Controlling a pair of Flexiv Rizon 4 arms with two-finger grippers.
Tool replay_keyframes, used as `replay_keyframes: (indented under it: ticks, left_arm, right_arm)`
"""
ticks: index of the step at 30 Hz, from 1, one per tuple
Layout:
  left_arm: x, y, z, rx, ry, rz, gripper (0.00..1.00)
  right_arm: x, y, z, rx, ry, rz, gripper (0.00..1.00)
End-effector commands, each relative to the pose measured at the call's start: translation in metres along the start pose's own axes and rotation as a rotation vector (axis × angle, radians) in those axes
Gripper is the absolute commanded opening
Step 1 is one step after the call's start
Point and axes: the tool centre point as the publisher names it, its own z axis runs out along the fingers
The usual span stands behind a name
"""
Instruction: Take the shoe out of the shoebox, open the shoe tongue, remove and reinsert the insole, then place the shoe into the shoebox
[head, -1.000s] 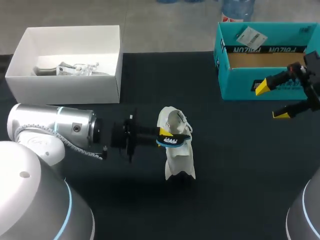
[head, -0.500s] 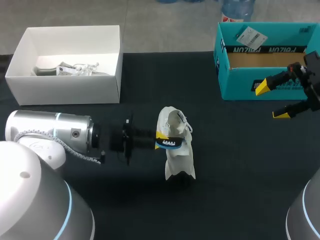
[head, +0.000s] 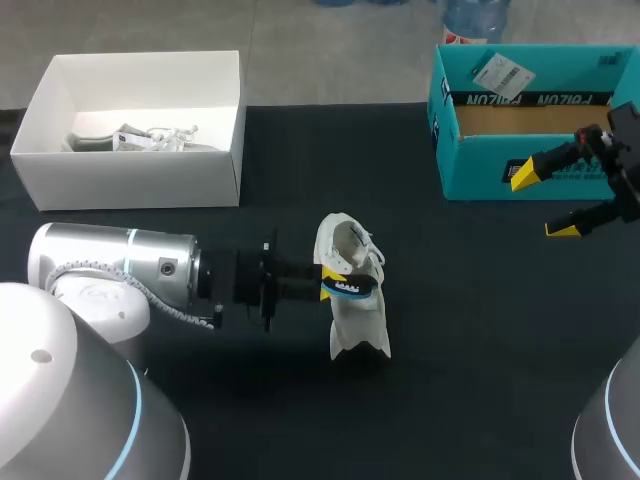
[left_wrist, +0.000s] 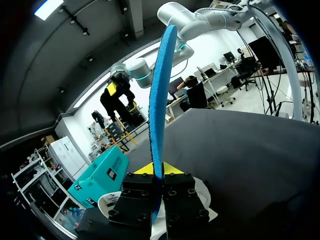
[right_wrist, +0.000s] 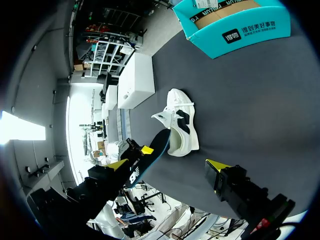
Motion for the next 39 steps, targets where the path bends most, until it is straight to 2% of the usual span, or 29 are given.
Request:
replay_keyframes:
  ticks: [1, 9, 17, 24, 29, 39]
  left_arm:
    - [0.001, 0.006, 0.008, -0.013, 0.001, -0.007, 0.00]
    - [0.001, 0.004, 0.003, -0.024, 0.002, -0.008, 0.00]
    - [-0.008, -0.028, -0.009, 0.025, -0.017, 0.020, 0.00]
    - [-0.011, -0.051, -0.006, 0.091, -0.024, 0.027, 0.00]
    - [-0.009, -0.055, 0.001, 0.118, -0.028, -0.010, 0.00]
    - [0.003, -0.049, 0.021, 0.104, -0.078, -0.068, 0.00]
  right_arm:
    - [0.000, -0.001, 0.001, -0.002, -0.002, 0.001, 1.00]
    - [0.000, -0.001, 0.001, -0.002, -0.002, 0.001, 1.00]
    - [0.000, -0.001, 0.001, -0.002, -0.002, 0.001, 1.00]
    - [0.000, -0.001, 0.001, -0.002, -0.002, 0.001, 1.00]
    - [0.000, -0.001, 0.001, -0.002, -0.002, 0.001, 1.00]
    - [0.000, -0.001, 0.001, -0.002, -0.002, 0.001, 1.00]
